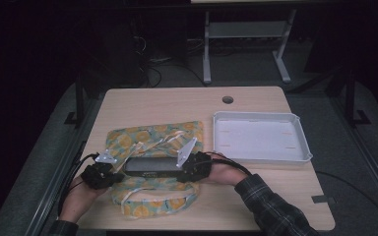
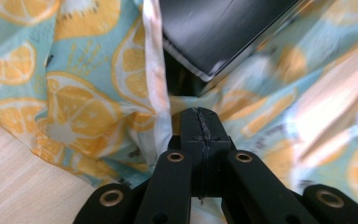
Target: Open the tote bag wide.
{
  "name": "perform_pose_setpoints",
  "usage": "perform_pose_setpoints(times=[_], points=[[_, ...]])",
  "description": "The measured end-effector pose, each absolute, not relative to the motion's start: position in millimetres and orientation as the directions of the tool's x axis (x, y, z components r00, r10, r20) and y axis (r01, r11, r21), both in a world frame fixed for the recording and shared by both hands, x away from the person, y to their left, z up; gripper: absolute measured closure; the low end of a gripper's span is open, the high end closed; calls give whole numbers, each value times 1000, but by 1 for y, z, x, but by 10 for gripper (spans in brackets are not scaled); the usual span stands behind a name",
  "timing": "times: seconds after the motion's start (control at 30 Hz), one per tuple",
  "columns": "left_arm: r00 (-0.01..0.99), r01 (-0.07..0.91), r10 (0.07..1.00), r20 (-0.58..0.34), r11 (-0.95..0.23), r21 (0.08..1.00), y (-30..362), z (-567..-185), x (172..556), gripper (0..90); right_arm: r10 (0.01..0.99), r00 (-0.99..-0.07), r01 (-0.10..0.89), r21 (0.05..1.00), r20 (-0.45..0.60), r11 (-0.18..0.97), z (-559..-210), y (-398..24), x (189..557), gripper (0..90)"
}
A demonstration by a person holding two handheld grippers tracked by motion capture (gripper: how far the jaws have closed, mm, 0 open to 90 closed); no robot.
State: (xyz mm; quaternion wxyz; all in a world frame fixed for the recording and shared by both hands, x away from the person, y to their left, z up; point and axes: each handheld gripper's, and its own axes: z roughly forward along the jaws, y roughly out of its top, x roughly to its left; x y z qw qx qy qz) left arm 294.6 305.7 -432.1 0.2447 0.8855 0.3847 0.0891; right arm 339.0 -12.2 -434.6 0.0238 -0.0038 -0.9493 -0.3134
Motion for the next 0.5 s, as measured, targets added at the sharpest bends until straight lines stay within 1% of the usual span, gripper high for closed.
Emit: perform_pose_setpoints(times=[0.2, 0.3, 0.43, 0.47, 0.5], points=[[684, 647, 729, -8, -602, 468, 306, -442, 298, 896, -10, -999, 10, 561, 33, 828, -442, -15, 337, 893], [684, 647, 730, -18, -595, 477, 307, -443, 299, 896, -12, -1000, 3, 538, 25, 843, -448, -18, 332, 894], [682, 649, 731, -18, -594, 476, 307, -443, 299, 897, -16, -1000, -12, 536, 3, 844, -452, -20, 327, 892], [681, 649, 732, -19, -592, 477, 307, -443, 299, 897, -14, -1000, -11, 535, 1, 845, -452, -20, 326, 881], [682, 648, 731, -18, -592, 478, 307, -444, 298, 897, -10, -1000, -5, 537, 6, 843, -452, -20, 327, 834]])
